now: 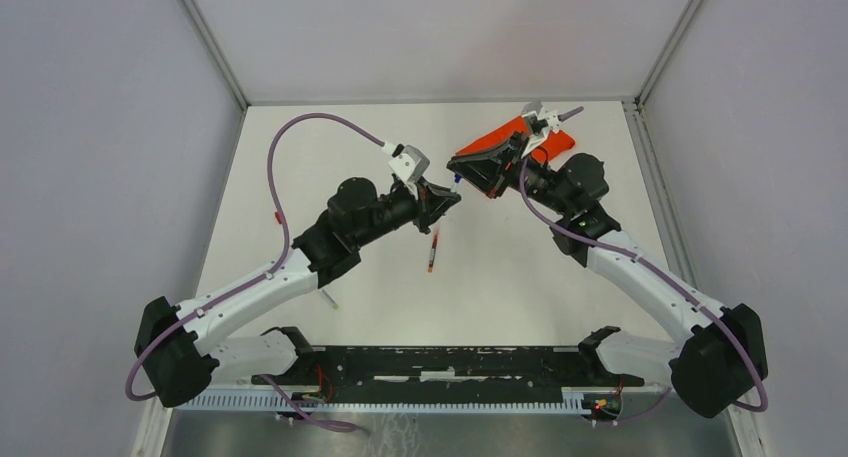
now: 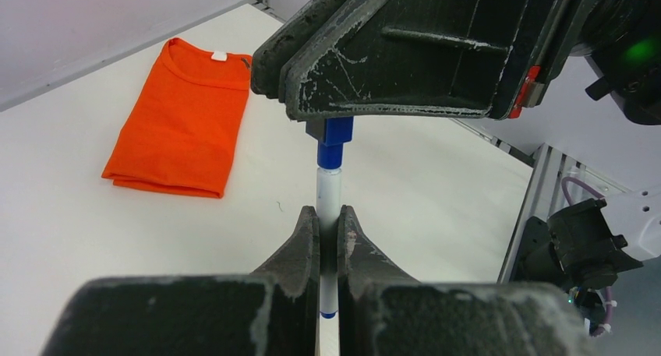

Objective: Insert the pens into the pen caps
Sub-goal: Insert the pen cap onto the pen.

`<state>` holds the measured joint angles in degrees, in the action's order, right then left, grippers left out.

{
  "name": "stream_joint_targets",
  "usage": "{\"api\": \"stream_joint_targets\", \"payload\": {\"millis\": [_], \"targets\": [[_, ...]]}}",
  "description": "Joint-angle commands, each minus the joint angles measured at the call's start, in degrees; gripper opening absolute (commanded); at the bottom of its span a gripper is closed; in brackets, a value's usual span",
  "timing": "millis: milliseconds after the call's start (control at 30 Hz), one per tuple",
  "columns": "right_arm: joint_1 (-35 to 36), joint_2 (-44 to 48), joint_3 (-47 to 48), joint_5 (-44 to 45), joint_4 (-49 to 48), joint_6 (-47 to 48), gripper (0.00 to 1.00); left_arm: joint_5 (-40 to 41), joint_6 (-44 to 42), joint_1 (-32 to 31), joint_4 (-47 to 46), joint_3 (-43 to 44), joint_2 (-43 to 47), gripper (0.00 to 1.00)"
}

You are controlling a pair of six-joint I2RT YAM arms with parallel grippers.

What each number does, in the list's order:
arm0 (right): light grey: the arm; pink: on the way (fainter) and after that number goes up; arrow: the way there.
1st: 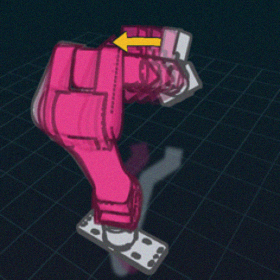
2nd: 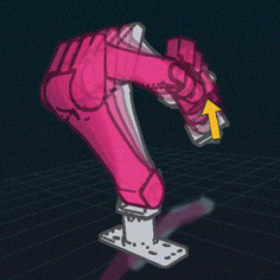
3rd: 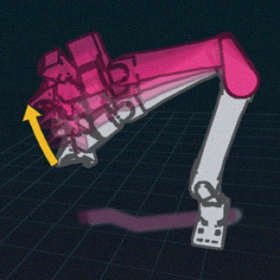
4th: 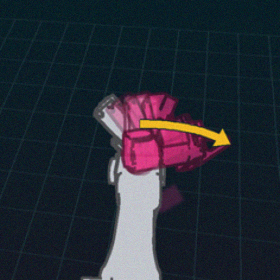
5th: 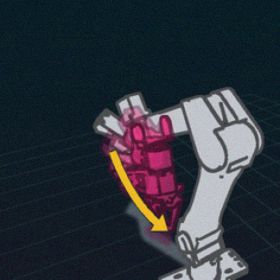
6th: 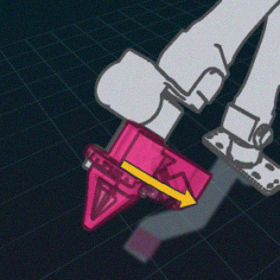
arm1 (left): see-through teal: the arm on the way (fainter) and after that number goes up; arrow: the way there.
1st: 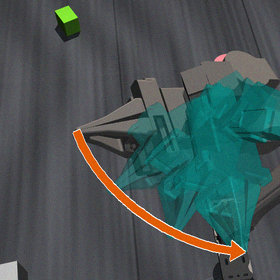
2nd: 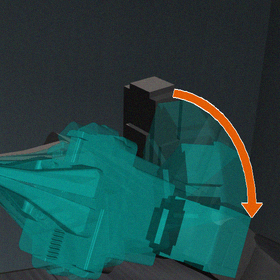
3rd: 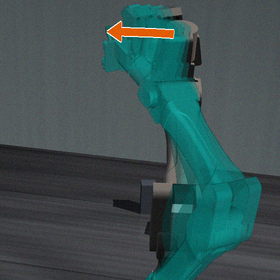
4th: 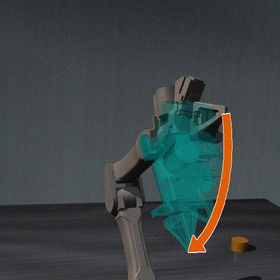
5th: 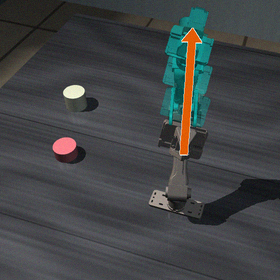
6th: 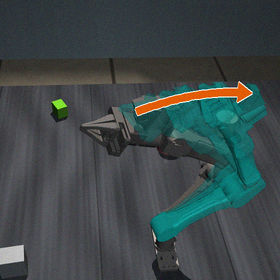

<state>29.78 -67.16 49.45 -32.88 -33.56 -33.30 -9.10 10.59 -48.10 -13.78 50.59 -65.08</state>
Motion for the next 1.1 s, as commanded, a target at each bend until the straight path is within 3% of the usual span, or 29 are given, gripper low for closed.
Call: {"api": "stream_joint_targets", "payload": {"millis": [0, 233, 633, 1067], "targets": [[1.65, 0.61, 0.79, 0.15, 8.36, 5.22, 0.00, 0.59, -4.03, -0.07, -5.00, 4.89, 1.71, 0.02], [5.02, 1.21, -4.12, 2.07, 11.58, 6.41, 0.00, 4.50, -5.21, -0.05, -7.41, 7.34, 1.49, 0.02], [11.33, -0.58, -17.52, 4.68, 4.96, 2.49, 0.00, 8.39, -8.72, 0.17, -9.78, 14.11, -0.37, 0.02], [21.73, -6.33, -30.88, 10.87, -6.04, -3.42, 0.00, 7.22, -3.55, 2.30, -16.59, 14.66, -1.79, 0.02]]}}
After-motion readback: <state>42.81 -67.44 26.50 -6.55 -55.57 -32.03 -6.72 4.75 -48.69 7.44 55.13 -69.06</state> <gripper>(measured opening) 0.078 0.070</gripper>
